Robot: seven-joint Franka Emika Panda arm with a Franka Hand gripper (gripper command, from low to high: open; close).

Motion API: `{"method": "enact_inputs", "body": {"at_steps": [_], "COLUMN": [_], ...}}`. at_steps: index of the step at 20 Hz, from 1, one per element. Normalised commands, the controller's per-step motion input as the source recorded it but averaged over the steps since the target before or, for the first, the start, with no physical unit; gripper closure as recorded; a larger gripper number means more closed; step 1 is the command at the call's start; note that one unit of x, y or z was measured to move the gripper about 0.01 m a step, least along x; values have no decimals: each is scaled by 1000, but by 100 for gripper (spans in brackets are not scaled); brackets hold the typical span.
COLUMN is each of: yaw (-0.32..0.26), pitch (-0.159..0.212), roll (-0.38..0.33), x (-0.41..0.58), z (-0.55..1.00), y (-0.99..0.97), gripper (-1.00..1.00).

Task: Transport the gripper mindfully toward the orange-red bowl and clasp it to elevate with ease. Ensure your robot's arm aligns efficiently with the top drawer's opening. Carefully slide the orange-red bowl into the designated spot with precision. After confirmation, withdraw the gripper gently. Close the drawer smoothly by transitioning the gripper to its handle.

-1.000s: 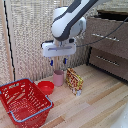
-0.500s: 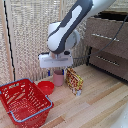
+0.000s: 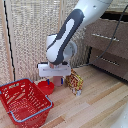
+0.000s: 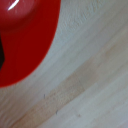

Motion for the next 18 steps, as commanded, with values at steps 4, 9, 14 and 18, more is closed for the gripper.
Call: {"method": "enact_inputs", "body": {"at_steps": [4,9,14,18], "yaw": [0,0,3,3], "pitch": [-40,0,20,18], "roll": [-32,-58,-45,-21], "x": [147,0,0,0], "z": [-263,-261,-153,-21], "y": [78,149,139,69], "gripper": [-100,-100,100,100]}}
